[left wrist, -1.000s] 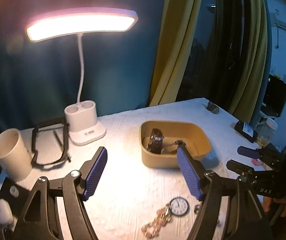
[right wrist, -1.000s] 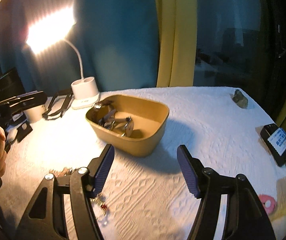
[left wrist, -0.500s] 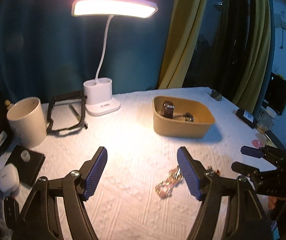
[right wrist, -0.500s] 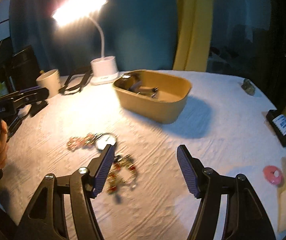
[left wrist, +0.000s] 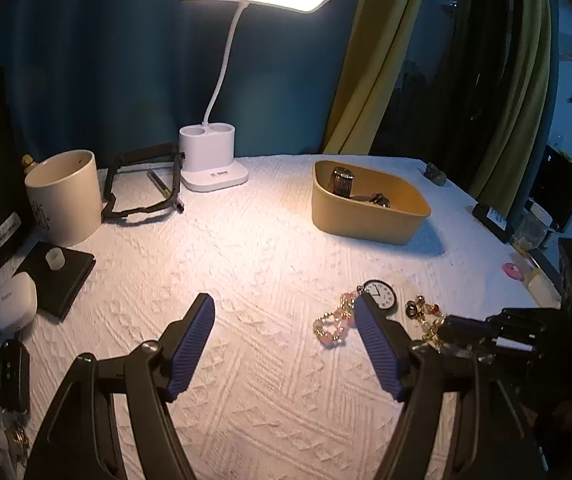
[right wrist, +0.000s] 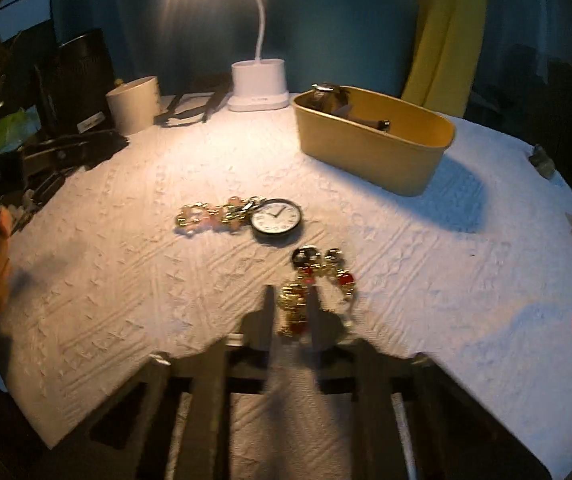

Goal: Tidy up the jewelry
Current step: 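Move the right gripper to the gold bead bracelet and grasp it, then grasp the pink beaded chain with the left gripper while the right gripper holds the bracelet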

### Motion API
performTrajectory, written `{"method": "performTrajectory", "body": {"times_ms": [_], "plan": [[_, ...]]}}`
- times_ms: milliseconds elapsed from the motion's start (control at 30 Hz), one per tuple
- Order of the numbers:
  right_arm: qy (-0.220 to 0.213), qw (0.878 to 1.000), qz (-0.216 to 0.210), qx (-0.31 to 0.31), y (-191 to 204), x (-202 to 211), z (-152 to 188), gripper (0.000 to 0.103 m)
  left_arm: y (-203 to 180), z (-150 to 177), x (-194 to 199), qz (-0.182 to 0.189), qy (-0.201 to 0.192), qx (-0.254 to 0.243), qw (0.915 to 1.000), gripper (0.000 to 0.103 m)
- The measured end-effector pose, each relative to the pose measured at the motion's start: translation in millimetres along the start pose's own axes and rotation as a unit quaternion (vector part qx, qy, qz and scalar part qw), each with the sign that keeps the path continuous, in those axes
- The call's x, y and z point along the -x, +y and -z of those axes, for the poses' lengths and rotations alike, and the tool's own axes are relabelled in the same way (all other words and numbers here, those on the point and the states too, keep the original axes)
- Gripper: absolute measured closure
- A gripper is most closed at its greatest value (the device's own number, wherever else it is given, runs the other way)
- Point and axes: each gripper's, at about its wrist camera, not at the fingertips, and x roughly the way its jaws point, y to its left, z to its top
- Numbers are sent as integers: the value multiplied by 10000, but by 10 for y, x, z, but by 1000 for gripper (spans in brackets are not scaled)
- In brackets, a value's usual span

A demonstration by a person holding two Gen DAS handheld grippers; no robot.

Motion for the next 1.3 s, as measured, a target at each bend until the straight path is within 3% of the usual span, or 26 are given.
{"method": "performTrajectory", "body": {"times_ms": [633, 1000, 1033, 1100, 1300], "plan": [[-1058, 9939, 282, -131, -461, 639, -242, 95, -335, 55, -343, -67, 522, -248, 9983, 31], [-1105, 9922, 335, -469, -872, 634, -175, 95, -664, 95, -831, -261, 1149, -899, 9890, 31], [-1099, 9922, 331, -492, -902, 626, -166, 95, -688, 99, -873, -288, 1198, -952, 9878, 32], [-1087, 9921, 328, -530, -933, 606, -146, 95, -711, 112, -941, -303, 1332, -1037, 9852, 47], [-1056, 9918, 311, -645, -1013, 566, -96, 95, -711, 132, -927, -193, 1248, -1147, 9853, 61]]}}
